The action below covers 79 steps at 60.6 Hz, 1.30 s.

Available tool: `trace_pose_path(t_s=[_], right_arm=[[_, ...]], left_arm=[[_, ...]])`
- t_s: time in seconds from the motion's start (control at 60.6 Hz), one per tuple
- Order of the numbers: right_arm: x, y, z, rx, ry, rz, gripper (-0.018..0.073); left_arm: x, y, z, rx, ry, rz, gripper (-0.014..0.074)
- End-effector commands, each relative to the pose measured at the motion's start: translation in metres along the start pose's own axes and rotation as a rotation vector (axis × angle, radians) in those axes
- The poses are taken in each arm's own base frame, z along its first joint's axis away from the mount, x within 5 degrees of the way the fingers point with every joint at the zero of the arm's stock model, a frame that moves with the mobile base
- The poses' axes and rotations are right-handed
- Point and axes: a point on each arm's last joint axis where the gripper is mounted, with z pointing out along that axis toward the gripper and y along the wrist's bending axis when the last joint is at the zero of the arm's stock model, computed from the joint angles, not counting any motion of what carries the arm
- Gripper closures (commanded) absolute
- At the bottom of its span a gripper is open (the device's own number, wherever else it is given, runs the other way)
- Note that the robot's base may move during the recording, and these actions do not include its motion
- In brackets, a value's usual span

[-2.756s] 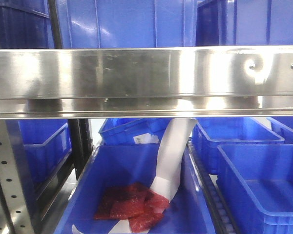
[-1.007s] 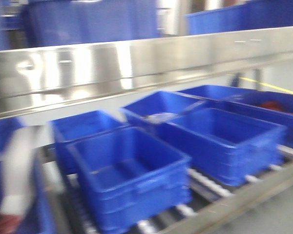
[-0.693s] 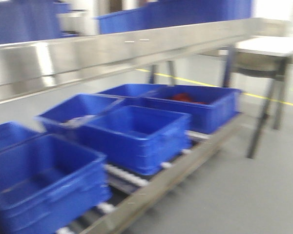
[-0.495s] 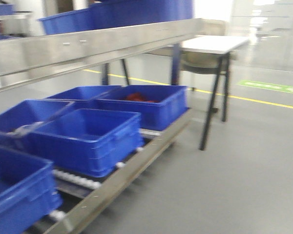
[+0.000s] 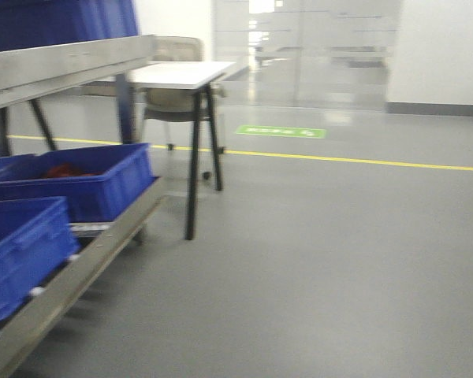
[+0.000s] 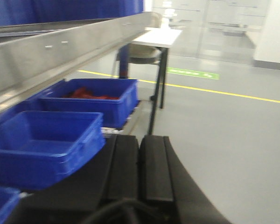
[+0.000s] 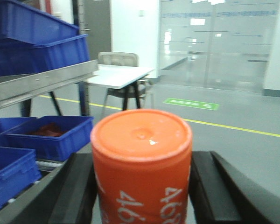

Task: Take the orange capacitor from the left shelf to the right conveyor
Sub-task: 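Drive the base away from the shelf holding the capacitor in the right gripper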

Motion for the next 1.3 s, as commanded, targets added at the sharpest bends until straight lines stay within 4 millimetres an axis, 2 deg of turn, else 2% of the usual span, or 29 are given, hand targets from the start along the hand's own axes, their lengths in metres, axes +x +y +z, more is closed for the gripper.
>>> trace_pose_path(t_s=[0.0, 1.287], right_arm=[[-0.0162, 0.0019, -0.0010, -0.013, -0.104, -0.008, 0.0493], [-0.0162, 0.0019, -0.0010, -0.013, -0.104, -0.008, 0.0493]], left_arm=[[-0.0102, 0.0000, -0.0015, 0.001, -0.103, -0.003, 0.0723], [-0.0102, 0.0000, -0.0015, 0.001, -0.103, -0.003, 0.0723]])
